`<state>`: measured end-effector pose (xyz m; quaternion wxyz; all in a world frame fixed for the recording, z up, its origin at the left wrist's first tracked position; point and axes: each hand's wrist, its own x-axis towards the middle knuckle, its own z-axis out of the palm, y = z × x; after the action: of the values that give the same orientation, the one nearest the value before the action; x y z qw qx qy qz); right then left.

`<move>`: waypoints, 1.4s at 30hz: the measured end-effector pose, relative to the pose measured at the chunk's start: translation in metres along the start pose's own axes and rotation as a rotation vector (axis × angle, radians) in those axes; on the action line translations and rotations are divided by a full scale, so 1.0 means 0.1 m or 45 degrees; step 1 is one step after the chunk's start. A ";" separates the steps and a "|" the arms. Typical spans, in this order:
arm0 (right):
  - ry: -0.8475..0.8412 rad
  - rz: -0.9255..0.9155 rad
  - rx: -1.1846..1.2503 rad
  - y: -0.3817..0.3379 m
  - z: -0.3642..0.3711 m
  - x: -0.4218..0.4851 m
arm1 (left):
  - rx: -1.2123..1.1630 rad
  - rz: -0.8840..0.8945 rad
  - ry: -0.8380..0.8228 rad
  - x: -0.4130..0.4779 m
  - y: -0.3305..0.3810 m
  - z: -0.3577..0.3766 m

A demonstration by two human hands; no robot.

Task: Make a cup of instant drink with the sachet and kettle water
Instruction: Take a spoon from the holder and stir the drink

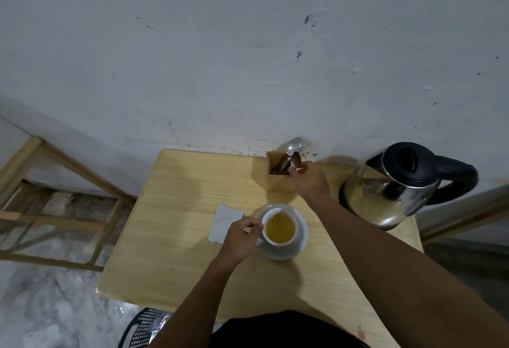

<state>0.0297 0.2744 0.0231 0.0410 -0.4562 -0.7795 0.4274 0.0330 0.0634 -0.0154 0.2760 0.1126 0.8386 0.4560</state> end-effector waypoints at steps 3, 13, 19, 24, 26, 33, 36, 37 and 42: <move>0.068 0.031 -0.042 -0.02 0.04 0.03 | 0.018 0.010 -0.043 0.04 -0.04 -0.06; 0.122 -0.261 0.550 -0.08 -0.07 -0.14 | 0.029 0.085 -0.089 0.11 -0.14 -0.08; 0.229 -0.525 0.842 -0.27 -0.36 -0.63 | -0.010 0.102 -0.081 0.10 -0.17 -0.05; 0.220 -0.656 0.908 -0.21 -0.44 -0.92 | -0.013 0.107 -0.106 0.14 -0.18 -0.07; 0.197 -0.598 0.827 -0.11 -0.44 -1.02 | -0.003 0.105 -0.116 0.15 -0.18 -0.07; -0.118 -0.291 0.239 0.51 -0.35 -1.16 | -0.026 0.107 -0.107 0.12 -0.16 -0.05; -0.199 -0.260 0.082 0.66 -0.34 -1.25 | -0.036 0.083 -0.125 0.11 -0.14 -0.04; -0.212 -0.243 0.063 0.69 -0.34 -1.28 | -0.033 0.082 -0.127 0.10 -0.14 -0.04; -0.188 -0.193 -0.066 0.72 -0.31 -1.39 | -0.015 0.098 -0.110 0.07 -0.11 -0.04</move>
<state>0.1732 0.2058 0.0380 0.0040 -0.3643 -0.8233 0.4352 0.0260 0.0576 -0.0251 0.2949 0.1628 0.8182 0.4659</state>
